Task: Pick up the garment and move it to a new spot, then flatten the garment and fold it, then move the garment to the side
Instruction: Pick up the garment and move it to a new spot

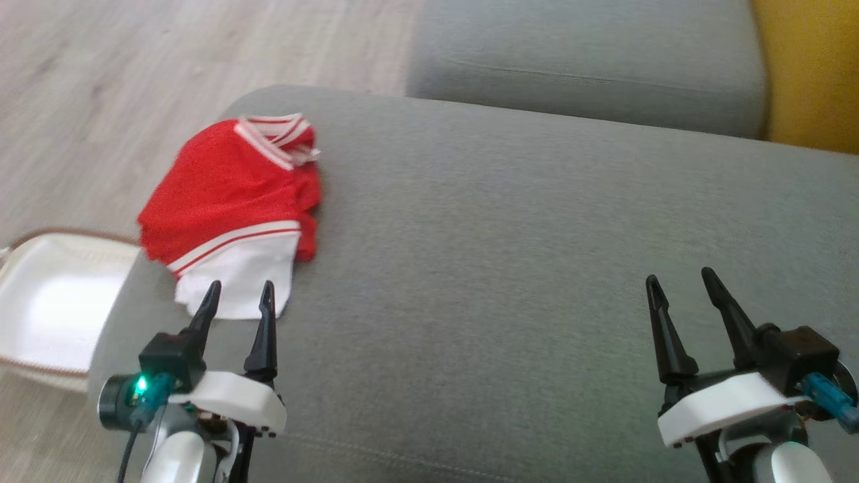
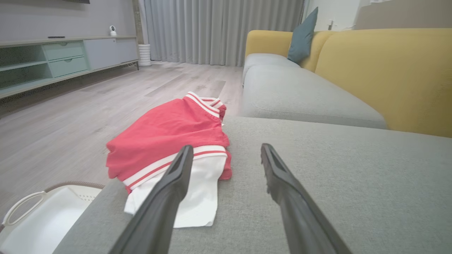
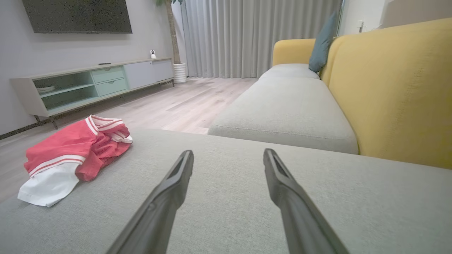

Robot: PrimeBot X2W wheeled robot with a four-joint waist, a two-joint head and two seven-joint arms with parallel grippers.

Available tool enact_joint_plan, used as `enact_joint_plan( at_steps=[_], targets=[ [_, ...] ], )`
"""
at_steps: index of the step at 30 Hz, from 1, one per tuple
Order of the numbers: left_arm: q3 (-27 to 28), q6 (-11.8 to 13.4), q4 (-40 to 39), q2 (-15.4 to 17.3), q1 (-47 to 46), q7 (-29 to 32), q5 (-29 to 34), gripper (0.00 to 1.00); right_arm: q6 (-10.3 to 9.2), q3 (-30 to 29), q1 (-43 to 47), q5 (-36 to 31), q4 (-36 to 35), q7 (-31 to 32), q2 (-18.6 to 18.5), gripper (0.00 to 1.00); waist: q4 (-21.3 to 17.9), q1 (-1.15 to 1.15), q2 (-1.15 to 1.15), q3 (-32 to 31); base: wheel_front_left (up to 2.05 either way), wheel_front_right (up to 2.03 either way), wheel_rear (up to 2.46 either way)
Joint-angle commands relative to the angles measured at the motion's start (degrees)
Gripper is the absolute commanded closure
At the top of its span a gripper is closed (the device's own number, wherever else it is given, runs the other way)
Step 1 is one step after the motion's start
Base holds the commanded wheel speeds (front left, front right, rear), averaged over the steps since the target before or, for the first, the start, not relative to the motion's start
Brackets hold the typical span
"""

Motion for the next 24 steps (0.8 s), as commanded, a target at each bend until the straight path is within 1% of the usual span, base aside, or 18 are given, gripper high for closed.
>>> enact_joint_plan(
  at_steps=[1,7,15,19,24],
  targets=[
    [2.4,0.5,-1.9,1.2,-3.2,-0.7,-0.3,0.00,0.24,1.5,-2.8,0.1,-2.3,0.1,-0.5,0.00,1.8,0.00,0.00,0.2,0.00,0.00,0.00],
    [2.6,0.6,-1.9,1.4,-3.0,-0.7,-0.7,0.00,0.24,1.8,-3.0,0.4,-2.7,0.4,-0.3,0.00,4.1,0.00,0.00,0.4,0.00,0.00,0.00],
    [1.8,0.6,-1.8,1.2,-3.3,-0.7,-0.6,0.00,0.24,1.5,-2.9,0.3,-3.0,0.5,-0.2,0.00,5.1,0.00,0.00,1.3,0.00,0.00,0.00],
    [1.3,0.4,-1.4,1.0,-3.9,-0.2,-0.9,0.00,0.24,2.0,-3.6,0.3,-3.3,0.8,-0.2,0.00,4.4,0.00,0.00,2.7,0.00,0.00,0.00],
    [1.1,-0.8,1.8,0.4,-7.6,3.1,-2.8,0.00,0.24,3.2,-6.1,0.3,-4.6,1.8,-0.7,0.00,1.2,0.00,0.00,8.3,0.00,0.00,0.00]
  ],
)
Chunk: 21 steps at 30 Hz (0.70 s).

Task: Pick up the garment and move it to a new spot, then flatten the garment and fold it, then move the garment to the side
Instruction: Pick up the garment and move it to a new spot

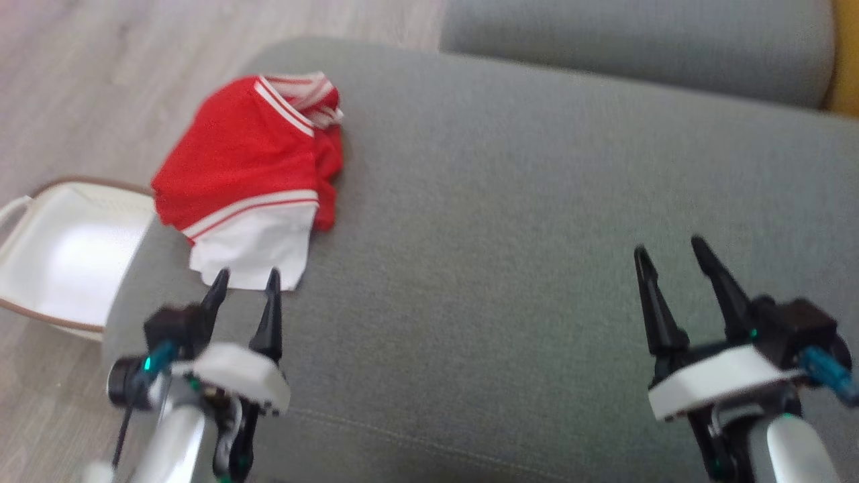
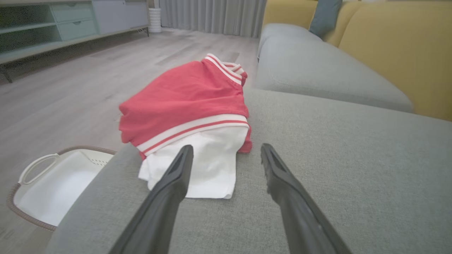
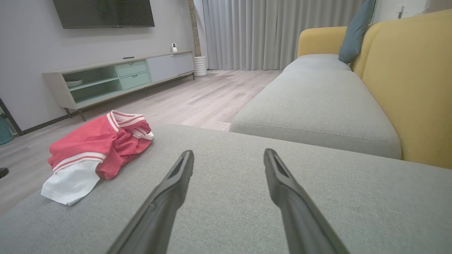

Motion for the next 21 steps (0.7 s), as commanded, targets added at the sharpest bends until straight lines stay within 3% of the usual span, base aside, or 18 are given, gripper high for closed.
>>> enact_joint_plan(
  at_steps=[1,8,17,18,19,20,21],
  targets=[
    [1.6,-0.6,0.4,0.5,-5.9,1.4,-0.8,0.00,0.24,1.8,-4.1,0.3,-2.6,0.5,-1.0,0.00,-3.1,0.00,0.00,4.5,0.00,0.00,0.00],
    [3.9,-2.7,12.7,0.5,-14.6,8.5,-6.0,0.00,0.24,1.5,-7.1,0.9,-2.7,0.5,-2.2,0.00,-7.7,0.00,0.00,11.7,0.00,0.00,0.00],
    [7.0,-2.0,26.2,2.3,-21.3,16.9,-10.0,0.02,0.24,1.7,-8.7,2.0,-1.0,-0.5,-2.6,0.00,-10.2,0.00,0.00,13.9,0.00,0.00,0.00],
    [7.2,-1.8,27.0,2.5,-21.7,17.4,-10.3,0.51,0.24,1.6,-8.7,2.1,-0.9,-0.6,-2.6,0.00,-10.2,0.00,0.00,13.8,0.00,0.00,0.00],
    [7.2,-1.7,27.6,2.7,-22.0,17.8,-10.4,0.81,0.24,1.5,-8.7,2.1,-0.7,-0.7,-2.6,0.00,-10.2,0.00,0.00,13.7,0.00,0.00,0.00],
    [7.2,-1.7,27.9,2.9,-22.3,17.6,-10.4,1.00,0.24,1.4,-8.7,2.2,-0.6,-0.7,-2.6,0.00,-10.2,0.00,0.00,13.5,0.00,0.00,0.00],
    [7.1,-1.6,28.1,3.2,-22.4,17.2,-10.1,1.00,0.24,1.3,-8.6,2.3,-0.5,-0.8,-2.5,0.00,-10.1,0.00,0.00,13.3,0.00,0.00,0.00]
  ],
)
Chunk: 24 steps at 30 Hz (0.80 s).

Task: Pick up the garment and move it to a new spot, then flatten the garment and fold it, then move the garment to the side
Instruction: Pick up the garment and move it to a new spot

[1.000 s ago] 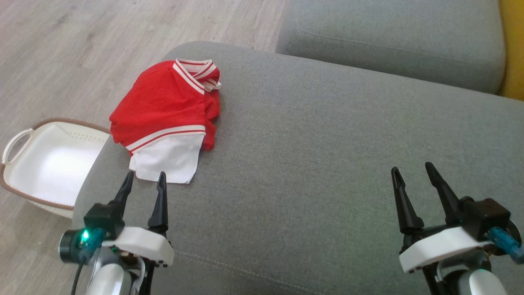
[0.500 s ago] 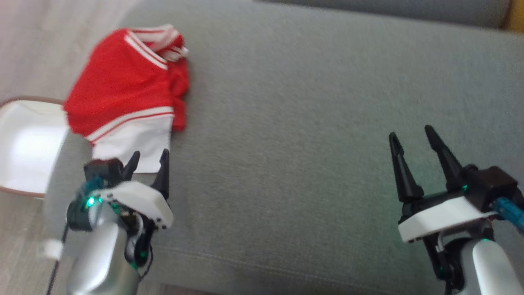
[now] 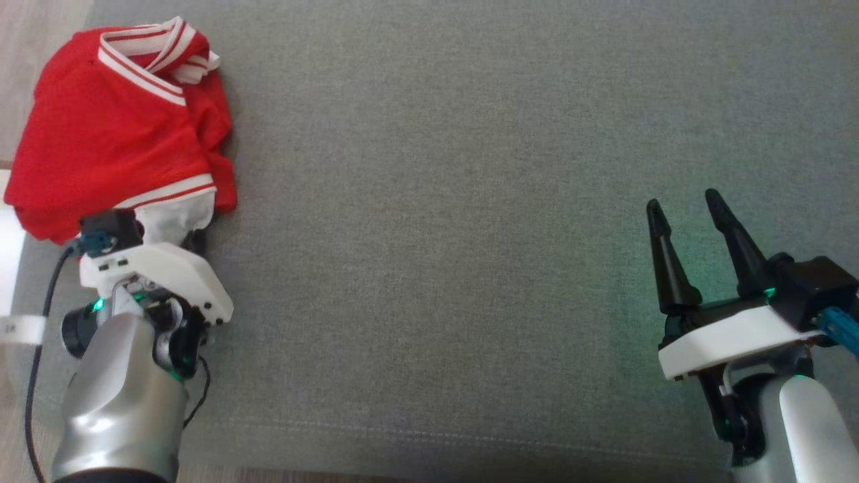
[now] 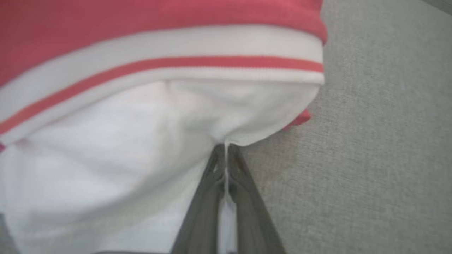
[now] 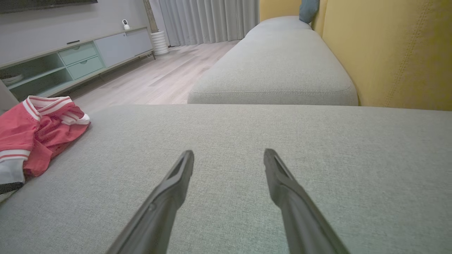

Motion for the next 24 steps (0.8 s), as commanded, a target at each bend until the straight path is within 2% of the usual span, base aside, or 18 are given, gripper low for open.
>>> enact_joint_plan(
  at_steps=[1,7,12,19,24],
  targets=[
    [1.2,0.4,0.1,1.9,0.7,-0.5,0.2,1.00,0.24,1.1,-1.5,0.5,-1.9,-0.6,-0.6,0.00,0.2,-0.01,0.00,-0.4,0.00,0.00,0.00],
    [0.1,2.2,-4.8,3.7,2.0,-9.4,3.4,1.00,0.24,0.2,-0.3,0.4,-1.7,-0.6,-0.2,0.00,1.2,-0.01,0.00,-3.7,0.00,0.00,0.00],
    [-0.4,4.1,-15.3,4.8,5.2,-14.6,5.4,1.00,0.24,-0.9,1.7,0.2,-2.3,-0.6,0.4,0.00,2.0,-0.01,0.00,-8.6,0.00,0.00,0.00],
    [-2.0,7.1,-36.1,6.3,11.6,-12.7,8.3,1.00,0.24,-2.7,5.1,0.0,-3.7,0.1,1.2,0.00,2.1,-0.01,0.00,-14.6,0.00,0.00,0.00],
    [-3.6,8.2,-49.3,6.8,14.9,-9.4,9.5,1.00,0.24,-3.3,6.6,-0.4,-5.2,0.9,1.6,0.00,-0.4,-0.01,0.00,-17.4,0.00,0.00,0.00]
  ],
)
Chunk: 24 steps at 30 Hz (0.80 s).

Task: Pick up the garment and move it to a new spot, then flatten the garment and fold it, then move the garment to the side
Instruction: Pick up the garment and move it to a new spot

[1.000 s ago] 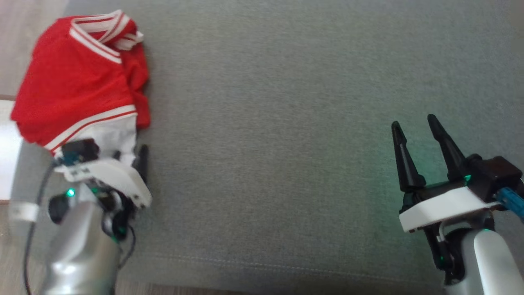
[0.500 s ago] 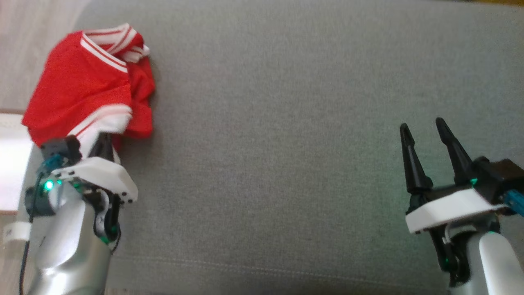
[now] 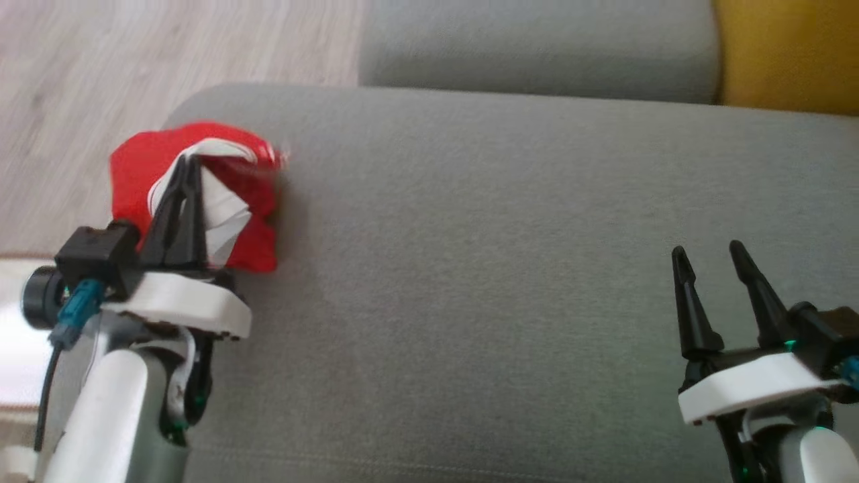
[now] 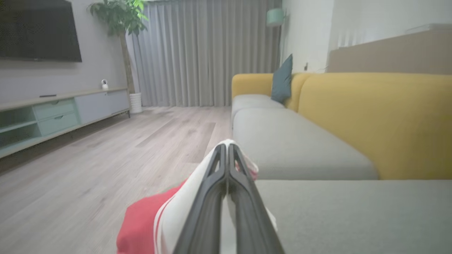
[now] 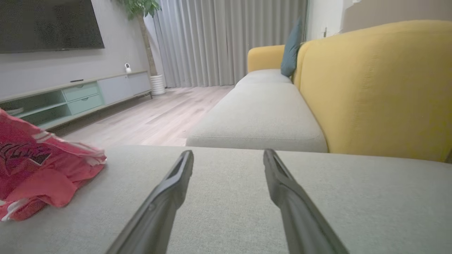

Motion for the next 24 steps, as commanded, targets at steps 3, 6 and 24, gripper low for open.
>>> enact_joint_plan(
  at_steps=[3,6,24],
  targets=[
    [-0.2,-0.1,-8.9,0.9,-2.1,2.4,0.6,1.00,0.24,0.5,-0.7,-0.4,-4.1,0.8,-0.2,0.00,-4.2,0.00,0.00,-2.1,0.00,0.00,0.00],
    [-3.1,-1.1,-11.1,-0.6,-3.0,3.9,0.2,1.00,0.24,0.0,-0.8,-0.5,-5.3,1.3,-0.2,0.00,-7.5,0.00,0.00,-2.1,0.00,0.00,0.00],
    [-22.4,-7.1,5.3,-11.2,-24.5,-1.3,-4.6,1.00,0.24,4.0,-5.0,5.0,-7.0,0.6,-0.1,0.00,-34.2,0.00,0.00,9.4,0.00,0.00,0.00]
  ],
)
